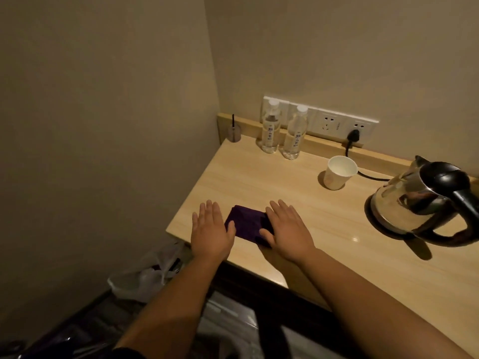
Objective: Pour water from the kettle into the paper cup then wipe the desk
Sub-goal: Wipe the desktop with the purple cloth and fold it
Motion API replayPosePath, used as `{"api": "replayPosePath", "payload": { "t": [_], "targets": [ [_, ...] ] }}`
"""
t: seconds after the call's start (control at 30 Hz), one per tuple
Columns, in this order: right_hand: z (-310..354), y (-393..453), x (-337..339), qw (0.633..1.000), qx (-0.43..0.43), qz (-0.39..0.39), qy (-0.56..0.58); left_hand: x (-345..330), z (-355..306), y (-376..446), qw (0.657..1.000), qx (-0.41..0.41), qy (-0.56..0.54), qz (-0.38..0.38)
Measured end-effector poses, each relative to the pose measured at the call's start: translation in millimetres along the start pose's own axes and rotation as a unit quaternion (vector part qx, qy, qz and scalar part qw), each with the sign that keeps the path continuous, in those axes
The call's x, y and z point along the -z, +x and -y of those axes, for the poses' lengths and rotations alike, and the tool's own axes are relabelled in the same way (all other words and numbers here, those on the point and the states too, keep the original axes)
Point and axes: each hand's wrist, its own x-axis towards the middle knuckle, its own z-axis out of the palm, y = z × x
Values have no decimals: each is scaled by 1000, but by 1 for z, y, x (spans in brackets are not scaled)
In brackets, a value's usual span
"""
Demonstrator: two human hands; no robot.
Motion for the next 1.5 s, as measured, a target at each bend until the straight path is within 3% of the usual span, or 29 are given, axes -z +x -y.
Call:
{"api": "replayPosePath", "payload": {
  "t": [0.2, 0.47, 0.73, 0.87, 0.93, 1.0, 1.07, 1.13, 1.17, 1.2, 1.23, 1.3, 1.37, 1.43, 1.5],
  "targets": [
    [41, 32, -24, 997, 53, 40, -32, -7, 62, 23, 998, 52, -30, -3],
    [33, 48, -66, 991, 47, 112, -63, -46, 93, 78, 984, 149, -90, 25],
    [44, 2, -73, 985, 128, 91, -76, -59, 90, 88, 982, 163, -87, 30],
    [63, -35, -74, 988, 138, 73, -22, -53, 88, 87, 983, 159, -93, 18],
    [62, -34, -66, 989, 98, 60, 97, -52, 87, 86, 983, 159, -90, 10],
    [57, -20, -45, 943, -32, 65, 326, -51, 86, 86, 983, 161, -85, 5],
    [47, 5, -22, 816, -173, 103, 542, -50, 85, 85, 983, 166, -82, 0],
    [31, 36, 2, 674, -243, 119, 688, -50, 85, 84, 982, 170, -84, -7],
    [23, 54, 14, 644, -254, 106, 714, -50, 85, 84, 982, 171, -84, -11],
    [15, 75, 24, 647, -254, 84, 714, -51, 85, 84, 981, 172, -86, -12],
    [9, 98, 30, 680, -247, 55, 688, -51, 85, 85, 981, 175, -88, -11],
    [-1, 149, 32, 793, -204, -15, 574, -53, 85, 88, 980, 182, -84, -12],
    [-7, 199, 29, 910, -104, -93, 390, -54, 85, 91, 979, 190, -76, -15],
    [-9, 242, 14, 965, -6, -126, 232, -55, 85, 90, 978, 191, -77, -26],
    [-9, 273, -9, 988, 35, -89, 118, -58, 86, 89, 979, 180, -85, -45]
  ]
}}
